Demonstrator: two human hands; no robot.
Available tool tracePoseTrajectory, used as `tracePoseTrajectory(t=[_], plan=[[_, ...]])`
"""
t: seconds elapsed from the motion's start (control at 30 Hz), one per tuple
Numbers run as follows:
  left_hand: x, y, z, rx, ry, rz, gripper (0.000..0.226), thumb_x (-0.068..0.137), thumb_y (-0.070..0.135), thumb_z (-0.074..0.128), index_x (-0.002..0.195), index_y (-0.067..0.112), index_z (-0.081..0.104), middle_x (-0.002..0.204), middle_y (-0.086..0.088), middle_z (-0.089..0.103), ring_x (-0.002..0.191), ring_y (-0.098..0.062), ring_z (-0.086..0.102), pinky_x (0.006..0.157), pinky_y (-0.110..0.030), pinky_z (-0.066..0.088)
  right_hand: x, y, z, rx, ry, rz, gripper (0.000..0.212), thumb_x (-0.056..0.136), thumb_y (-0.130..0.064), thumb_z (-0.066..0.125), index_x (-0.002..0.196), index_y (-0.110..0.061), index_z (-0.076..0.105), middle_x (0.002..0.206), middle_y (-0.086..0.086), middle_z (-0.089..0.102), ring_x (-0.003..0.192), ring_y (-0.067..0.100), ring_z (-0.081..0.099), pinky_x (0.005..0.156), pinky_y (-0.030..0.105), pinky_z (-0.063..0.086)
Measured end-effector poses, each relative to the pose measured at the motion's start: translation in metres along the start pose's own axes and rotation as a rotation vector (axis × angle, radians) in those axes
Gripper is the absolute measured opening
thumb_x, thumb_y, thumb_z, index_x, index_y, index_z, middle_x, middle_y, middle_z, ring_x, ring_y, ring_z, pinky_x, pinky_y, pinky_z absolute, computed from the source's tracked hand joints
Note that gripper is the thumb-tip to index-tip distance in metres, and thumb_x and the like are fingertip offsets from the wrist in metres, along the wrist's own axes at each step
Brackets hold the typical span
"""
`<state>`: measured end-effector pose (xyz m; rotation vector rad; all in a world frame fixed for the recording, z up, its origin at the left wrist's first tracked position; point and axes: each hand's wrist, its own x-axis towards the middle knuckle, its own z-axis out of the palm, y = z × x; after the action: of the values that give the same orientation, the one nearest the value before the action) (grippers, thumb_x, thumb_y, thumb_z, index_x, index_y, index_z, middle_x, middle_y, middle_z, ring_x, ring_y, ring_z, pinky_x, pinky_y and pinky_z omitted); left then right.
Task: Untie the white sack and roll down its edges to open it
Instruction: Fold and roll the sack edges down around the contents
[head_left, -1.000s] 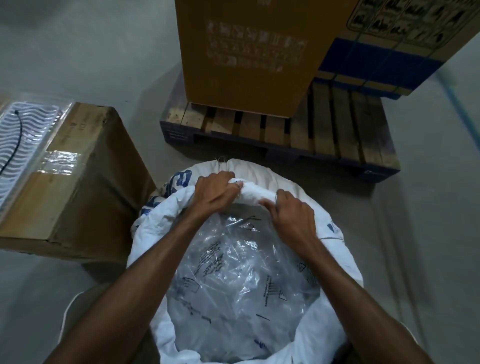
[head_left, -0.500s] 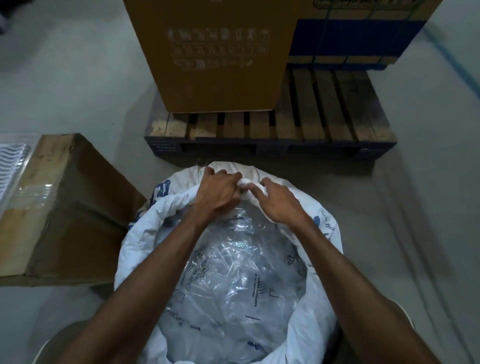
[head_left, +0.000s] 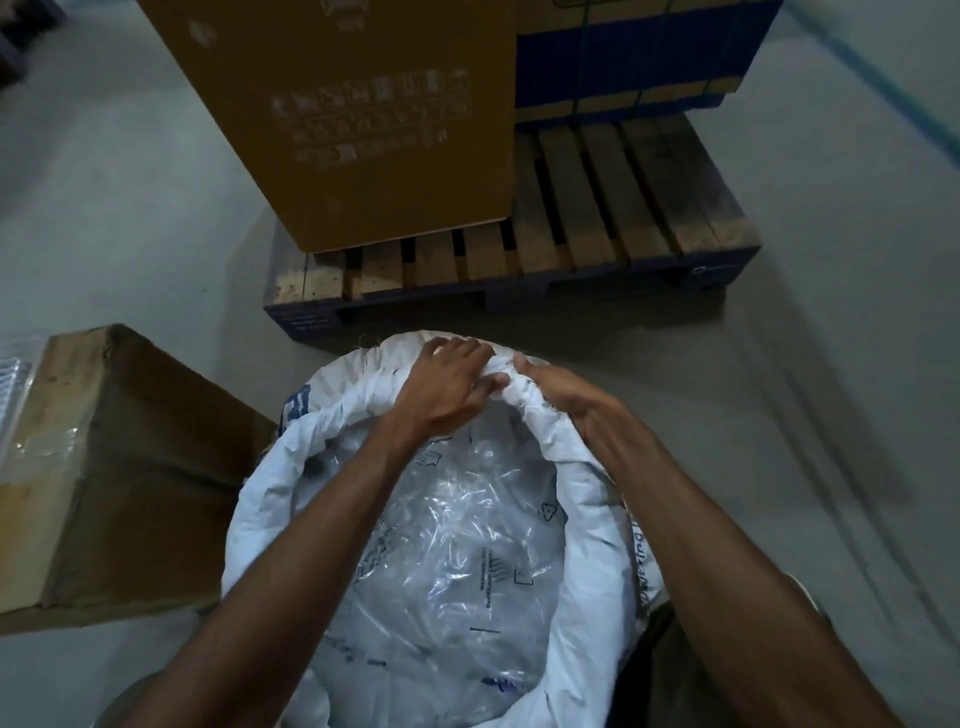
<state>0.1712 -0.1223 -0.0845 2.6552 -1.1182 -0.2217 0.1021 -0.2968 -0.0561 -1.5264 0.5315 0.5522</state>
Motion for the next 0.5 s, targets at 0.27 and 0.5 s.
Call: tracePoseTrajectory(t=[0.27,0.5], plan=[[0.038,0.001,0.010,0.006,-0.156,-0.323,0.059,0.088,0.068,0.039,0.093,0.019,0.072,0.099,-0.004,0.073,0.086,-0.022,0.062,0.091,-0.045,0.048,-0.062,0.045,0.007,-0.842,0.477,0.059,0.078,0.097,-0.073,0.030,0.137,-0.010,0.052,0.140,0.018,0.057,0.128,0.039,0.053,0.102,0.049,0.045],[0.031,0.020,-0.003,0.022,0.022,-0.148,0.058,0.101,0.061,0.031,0.125,0.017,0.061,0.128,-0.009,0.064,0.119,-0.028,0.056,0.103,-0.048,0.040,-0.041,0.042,-0.013,-0.127,0.477,0.040,0.054,0.105,-0.050,0.046,0.125,-0.003,0.063,0.123,0.018,0.066,0.110,0.031,0.063,0.085,0.031,0.042]])
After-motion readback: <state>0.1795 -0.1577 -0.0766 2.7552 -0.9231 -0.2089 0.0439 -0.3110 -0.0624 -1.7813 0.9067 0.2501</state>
